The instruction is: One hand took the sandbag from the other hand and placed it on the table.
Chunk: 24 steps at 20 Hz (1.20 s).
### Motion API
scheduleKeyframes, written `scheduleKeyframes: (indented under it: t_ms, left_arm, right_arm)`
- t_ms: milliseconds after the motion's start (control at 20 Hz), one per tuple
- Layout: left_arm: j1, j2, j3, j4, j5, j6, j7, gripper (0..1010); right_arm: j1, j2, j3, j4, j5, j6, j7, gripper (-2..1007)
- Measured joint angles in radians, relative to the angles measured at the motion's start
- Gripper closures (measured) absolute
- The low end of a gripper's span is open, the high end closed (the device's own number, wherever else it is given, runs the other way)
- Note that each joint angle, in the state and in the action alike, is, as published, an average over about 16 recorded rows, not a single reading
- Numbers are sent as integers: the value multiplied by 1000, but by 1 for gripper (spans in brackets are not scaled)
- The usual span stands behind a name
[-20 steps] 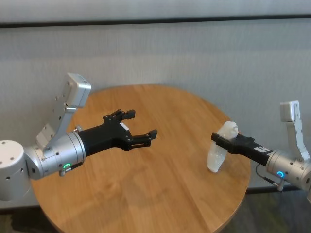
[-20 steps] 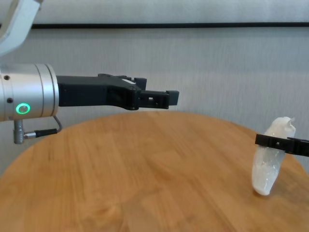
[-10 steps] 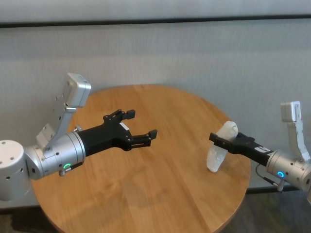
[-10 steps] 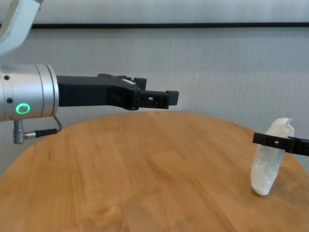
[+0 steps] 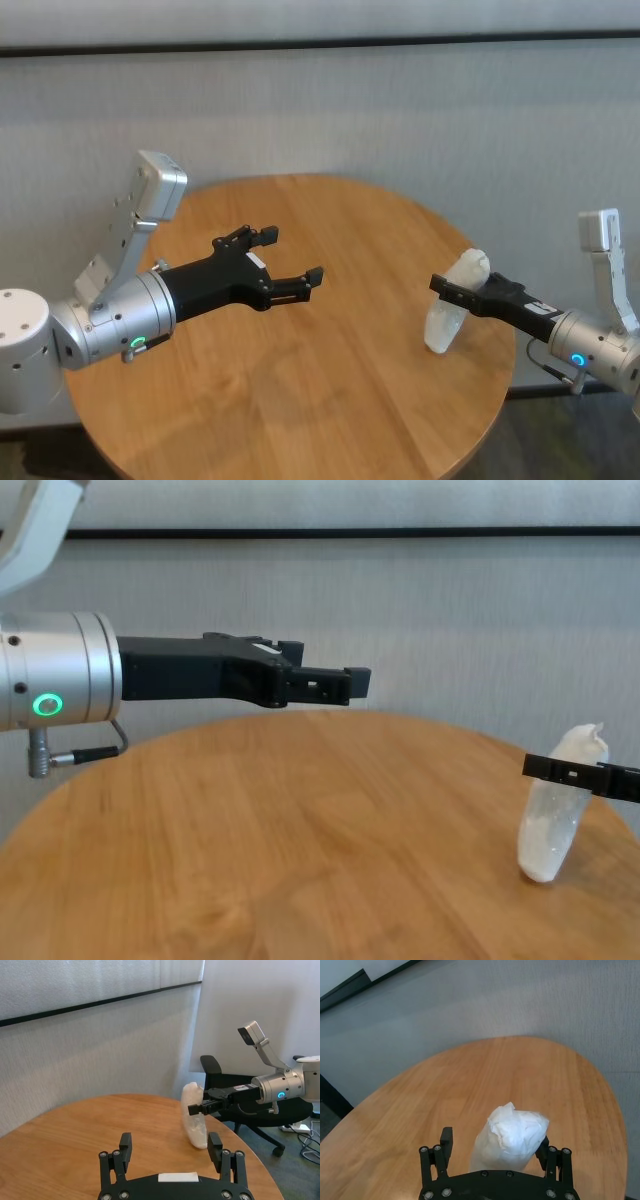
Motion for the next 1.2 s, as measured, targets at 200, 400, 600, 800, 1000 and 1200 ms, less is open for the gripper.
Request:
scheduleKeyframes:
  t_ms: [200,400,600,800,1000,1200]
  left_arm:
    - [0,0,0,0,0,0,0,8]
    - [0,0,0,0,0,0,0,8]
    - [0,0,0,0,0,0,0,8]
    - [0,0,0,0,0,0,0,8]
    - [0,0,0,0,0,0,0,8]
    - [0,0,0,0,0,0,0,8]
  right_arm:
    - [17,5,-12,-1,-36,-13,-16,3]
    - [40,10,-25,-5,-82,-30,-30,3]
    - [65,12,-39,-13,-131,-52,-38,3]
    - [84,13,-50,-22,-169,-71,-37,3]
    - [91,10,-52,-30,-182,-81,-30,3]
    - [91,8,-53,-34,-186,-85,-26,3]
